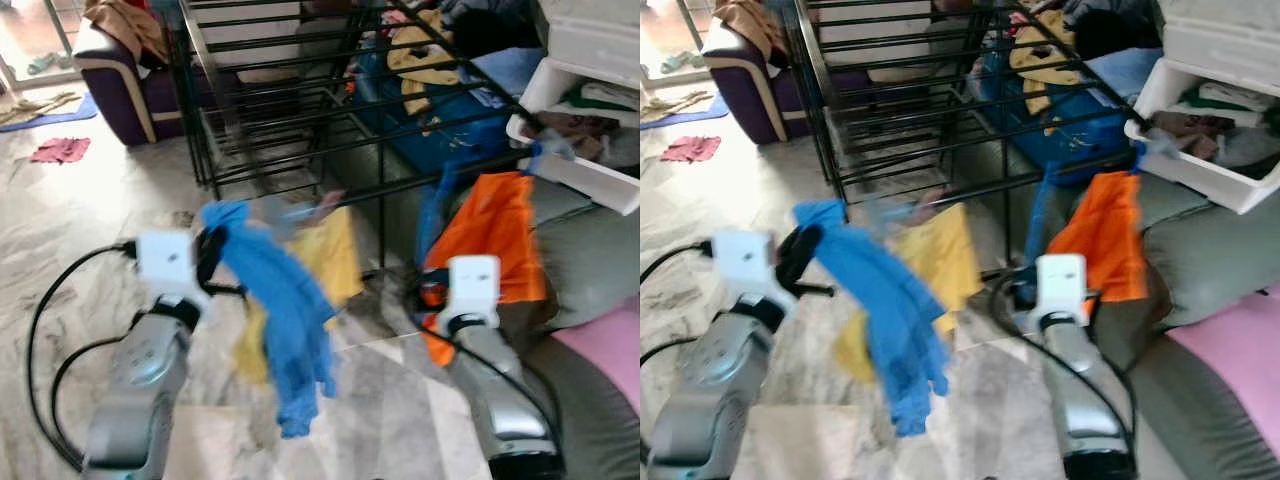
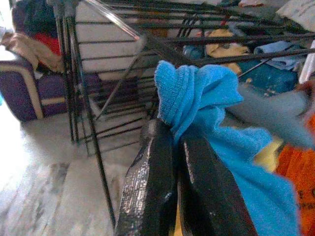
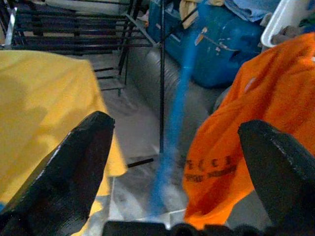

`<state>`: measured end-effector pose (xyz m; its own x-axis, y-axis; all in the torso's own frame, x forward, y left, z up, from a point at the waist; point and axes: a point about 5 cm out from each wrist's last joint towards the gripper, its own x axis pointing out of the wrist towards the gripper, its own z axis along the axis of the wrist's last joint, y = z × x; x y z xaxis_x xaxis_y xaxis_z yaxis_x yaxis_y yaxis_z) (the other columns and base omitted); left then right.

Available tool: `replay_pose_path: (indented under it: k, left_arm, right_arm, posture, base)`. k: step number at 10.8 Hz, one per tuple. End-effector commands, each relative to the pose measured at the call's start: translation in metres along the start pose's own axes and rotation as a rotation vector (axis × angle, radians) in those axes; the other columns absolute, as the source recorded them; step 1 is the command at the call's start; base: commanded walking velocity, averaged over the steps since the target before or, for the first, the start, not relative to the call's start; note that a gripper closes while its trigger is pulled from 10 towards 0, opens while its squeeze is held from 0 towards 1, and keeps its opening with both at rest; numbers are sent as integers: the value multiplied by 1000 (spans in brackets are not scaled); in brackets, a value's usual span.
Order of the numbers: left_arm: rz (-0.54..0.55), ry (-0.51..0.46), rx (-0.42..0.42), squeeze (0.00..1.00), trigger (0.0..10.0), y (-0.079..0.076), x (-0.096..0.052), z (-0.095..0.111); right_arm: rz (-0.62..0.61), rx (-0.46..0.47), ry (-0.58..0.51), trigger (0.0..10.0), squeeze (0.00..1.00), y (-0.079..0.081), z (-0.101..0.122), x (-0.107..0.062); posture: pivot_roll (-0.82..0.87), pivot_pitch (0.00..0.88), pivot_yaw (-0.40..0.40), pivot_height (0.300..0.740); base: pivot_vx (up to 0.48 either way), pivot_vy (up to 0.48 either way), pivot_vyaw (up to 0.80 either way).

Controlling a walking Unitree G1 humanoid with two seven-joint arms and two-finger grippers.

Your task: Hang hanger

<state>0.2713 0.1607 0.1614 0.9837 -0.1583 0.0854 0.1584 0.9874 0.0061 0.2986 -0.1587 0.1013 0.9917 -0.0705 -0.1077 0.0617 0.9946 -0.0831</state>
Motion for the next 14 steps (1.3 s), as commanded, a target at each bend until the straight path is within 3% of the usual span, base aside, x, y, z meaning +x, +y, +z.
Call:
replay_pose_path:
  k: [1, 3, 5, 7, 9, 11, 12, 14]
  left_arm:
    - [25, -19, 18, 0, 10000, 7, 0, 4]
    - [-32, -50, 32, 0, 10000, -3, 1, 8]
    - [-104, -49, 92, 0, 10000, -12, -3, 0]
    - [-89, -1, 113, 0, 10000, -8, -10, -17]
    - [-67, 20, 127, 0, 10000, 0, -8, -27]
    - [-77, 33, 141, 0, 10000, 5, -1, -31]
    - [-81, 36, 141, 0, 10000, 6, 1, -32]
    - [-106, 33, 138, 0, 10000, -1, 0, -33]
  right_arm:
    - [-2, 2, -20, 10000, 0, 4, 5, 2]
    - [-44, -26, -17, 10000, 0, 1, 4, 4]
    - [-169, -50, -4, 10000, 0, -17, 2, 4]
    - [-221, -8, 21, 10000, 0, -34, -5, 3]
    - [-202, 19, 40, 10000, 0, -37, -11, 3]
    - [-152, 15, 69, 10000, 0, -32, -13, 15]
    - [-129, 45, 96, 10000, 0, -31, -11, 29]
    - [-84, 79, 73, 10000, 0, -25, 8, 55]
  posture:
    - [39, 91, -27, 740]
    - [39, 95, -27, 740]
    - [40, 93, -30, 740]
    - [25, 87, -28, 740]
    - [17, 87, 6, 740]
    - [15, 95, 21, 740]
    - [19, 97, 26, 740]
    - [41, 98, 18, 740]
  base:
    - [0, 0, 0]
    - [0, 0, 0]
    - [0, 0, 0]
    - [0, 0, 0]
    - [0, 0, 0]
    - [0, 0, 0]
    - [0, 0, 0]
    - [0, 0, 0]
